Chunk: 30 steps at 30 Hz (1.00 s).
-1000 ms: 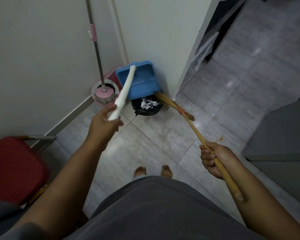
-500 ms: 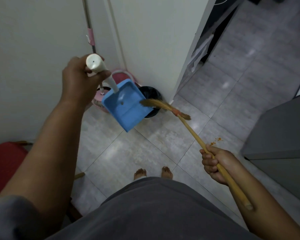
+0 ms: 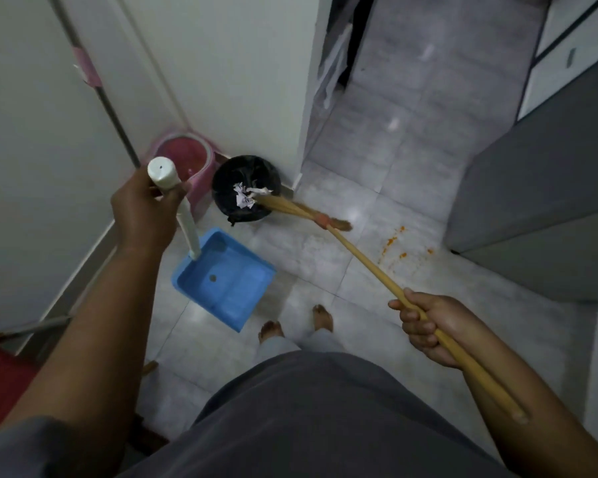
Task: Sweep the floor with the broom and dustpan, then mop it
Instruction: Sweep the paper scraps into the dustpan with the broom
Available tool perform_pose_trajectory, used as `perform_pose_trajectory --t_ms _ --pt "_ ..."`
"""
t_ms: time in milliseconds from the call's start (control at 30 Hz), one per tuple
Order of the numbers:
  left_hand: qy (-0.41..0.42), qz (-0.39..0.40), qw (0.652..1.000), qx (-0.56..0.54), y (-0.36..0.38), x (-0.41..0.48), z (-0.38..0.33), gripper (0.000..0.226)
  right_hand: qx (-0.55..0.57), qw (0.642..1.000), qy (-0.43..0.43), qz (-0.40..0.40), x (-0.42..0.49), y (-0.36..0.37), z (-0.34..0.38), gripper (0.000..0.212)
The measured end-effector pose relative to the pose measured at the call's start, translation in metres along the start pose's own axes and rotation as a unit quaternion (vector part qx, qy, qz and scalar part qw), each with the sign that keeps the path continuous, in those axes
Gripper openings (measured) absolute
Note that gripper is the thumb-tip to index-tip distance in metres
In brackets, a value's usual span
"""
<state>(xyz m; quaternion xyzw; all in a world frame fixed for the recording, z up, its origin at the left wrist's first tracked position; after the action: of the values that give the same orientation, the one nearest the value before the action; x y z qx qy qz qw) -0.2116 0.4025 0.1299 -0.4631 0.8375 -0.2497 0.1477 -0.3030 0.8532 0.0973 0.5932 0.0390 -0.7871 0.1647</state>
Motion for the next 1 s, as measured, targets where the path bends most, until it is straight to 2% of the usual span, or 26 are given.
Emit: perform_pose_trajectory --t_ms 133,233,333,433,500,633,700,767,833,900,1000 --pt "0.039 0.087 0.995 0.01 0.041 -0.022 -0.005 0.035 0.066 0.998 0.01 -0.012 -0.002 -0.017 -0.025 0.033" --pt "0.058 0.172 0.983 0.023 0.074 -0.04 -0.023 0.035 0.107 0.993 -0.033 -0.036 -0.005 -0.038 -0.035 0.017" --pt "0.099 0.256 0.961 0.026 0.107 -0.066 -0.053 0.033 0.154 0.986 -0.07 -0.009 -0.016 -0.061 -0.041 0.018" --pt "0.137 0.32 0.937 0.006 0.14 -0.101 -0.089 0.03 0.185 0.964 -0.189 0.017 -0.034 -0.097 -0.032 0.051" --pt "0.164 0.344 0.924 -0.002 0.163 -0.125 -0.114 0.031 0.172 0.947 -0.27 0.017 -0.048 -0.125 -0.023 0.062" --pt "0.211 0.409 0.887 0.021 0.223 -0.189 -0.165 0.033 0.14 0.931 -0.337 -0.019 -0.083 -0.205 -0.036 0.056" --pt "0.241 0.442 0.864 0.037 0.254 -0.222 -0.189 0.033 0.131 0.914 -0.38 -0.045 -0.104 -0.245 -0.049 0.045" --pt "0.266 0.47 0.84 0.052 0.281 -0.256 -0.213 0.033 0.098 0.904 -0.404 -0.102 -0.124 -0.282 -0.066 0.028" --pt "0.282 0.498 0.818 0.054 0.307 -0.292 -0.236 0.031 0.002 0.891 -0.389 -0.236 -0.141 -0.325 -0.087 0.016" --pt "0.299 0.521 0.798 0.054 0.331 -0.328 -0.257 0.031 -0.094 0.858 -0.34 -0.373 -0.158 -0.367 -0.112 0.022" --pt "0.324 0.555 0.764 0.054 0.369 -0.386 -0.285 0.031 -0.182 0.819 -0.284 -0.464 -0.186 -0.411 -0.148 0.029"
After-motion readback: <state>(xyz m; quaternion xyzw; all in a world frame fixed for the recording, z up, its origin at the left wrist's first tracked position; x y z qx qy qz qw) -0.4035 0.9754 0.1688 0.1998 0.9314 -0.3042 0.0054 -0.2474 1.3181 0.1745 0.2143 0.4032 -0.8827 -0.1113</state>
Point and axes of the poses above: each hand's wrist, its own x-axis towards the middle knuckle, its own y-axis out of the palm, z = x × y, the point moved 6 cm from there along x, towards the middle knuckle, and after that the axes turned 3 degrees about -x, right-handed, at the moved point
